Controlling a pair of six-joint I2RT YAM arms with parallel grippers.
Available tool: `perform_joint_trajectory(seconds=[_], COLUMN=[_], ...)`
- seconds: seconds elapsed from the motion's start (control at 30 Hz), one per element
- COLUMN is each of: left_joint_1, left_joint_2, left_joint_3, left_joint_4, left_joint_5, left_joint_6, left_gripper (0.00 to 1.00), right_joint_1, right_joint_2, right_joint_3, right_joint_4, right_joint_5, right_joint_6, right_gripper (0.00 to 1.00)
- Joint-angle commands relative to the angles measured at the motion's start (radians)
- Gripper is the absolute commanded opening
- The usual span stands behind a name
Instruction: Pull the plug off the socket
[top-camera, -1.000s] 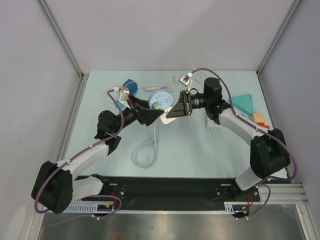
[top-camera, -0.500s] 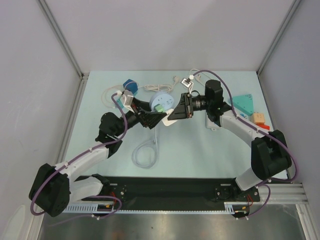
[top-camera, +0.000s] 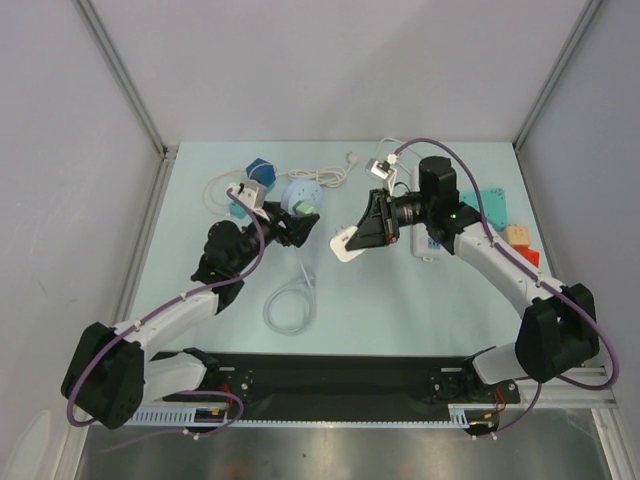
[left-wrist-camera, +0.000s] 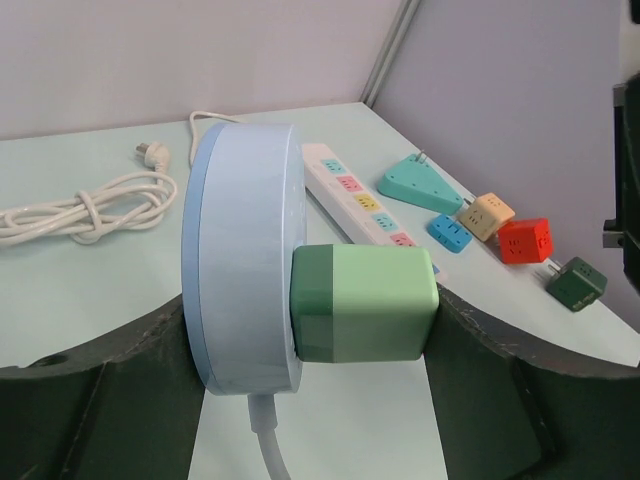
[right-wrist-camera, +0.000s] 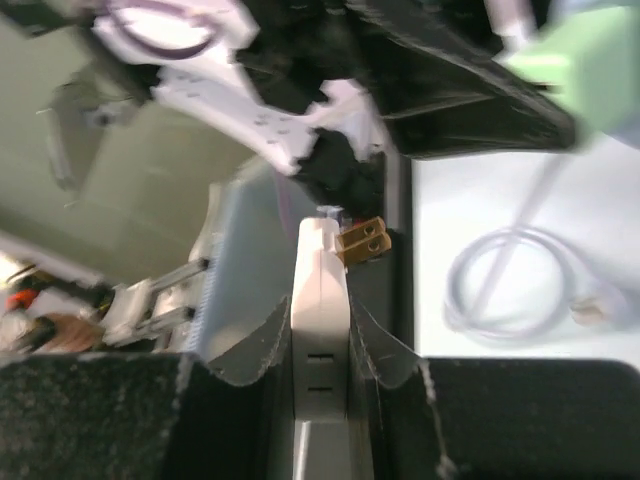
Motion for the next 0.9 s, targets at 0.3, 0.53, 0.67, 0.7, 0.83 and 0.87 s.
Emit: perform_joint_trajectory(seconds=[0.3, 0.53, 0.67, 0.7, 0.83, 0.87], left_joint_1=[0.022, 0.063, 0.085, 0.087, 0.094, 0.096], left_joint_2=[-0.106, -0.147, -0.163, -0.169, -0.180, -0.180], left_joint_3=[0.142, 0.227, 0.232, 0.231, 0.199, 0.194], left_joint_4=[-0.181, -0.414, -0.500, -0.523, -0.526, -0.523], left_joint_5=[0.099, 0.234, 0.288, 0.290, 0.302, 0.310], left_joint_6=[-0.028, -0.019, 0.011, 0.027, 0.035, 0.037], left_gripper=[0.00, 0.00, 0.00, 0.00, 0.00, 0.00], right_joint_1=[-0.103, -0.284, -0.399, -0.416, -0.482, -0.482], right_joint_2=[-0.131, -0.251, -0.224, -0.193, -0.104, -0.089], right_joint_3=[0.104, -0.138, -0.183, -0.185, -0.182, -0.188], right_joint_4=[-0.724, -0.596, -0.542, -0.524, -0.506, -0.493], right_joint_5=[0.859, 1.256, 1.337, 1.350, 1.375, 1.414], right_joint_6=[-0.826, -1.053, -1.163, -1.180, -1.245, -1.254], right_gripper=[0.00, 0.00, 0.00, 0.00, 0.04, 0.05])
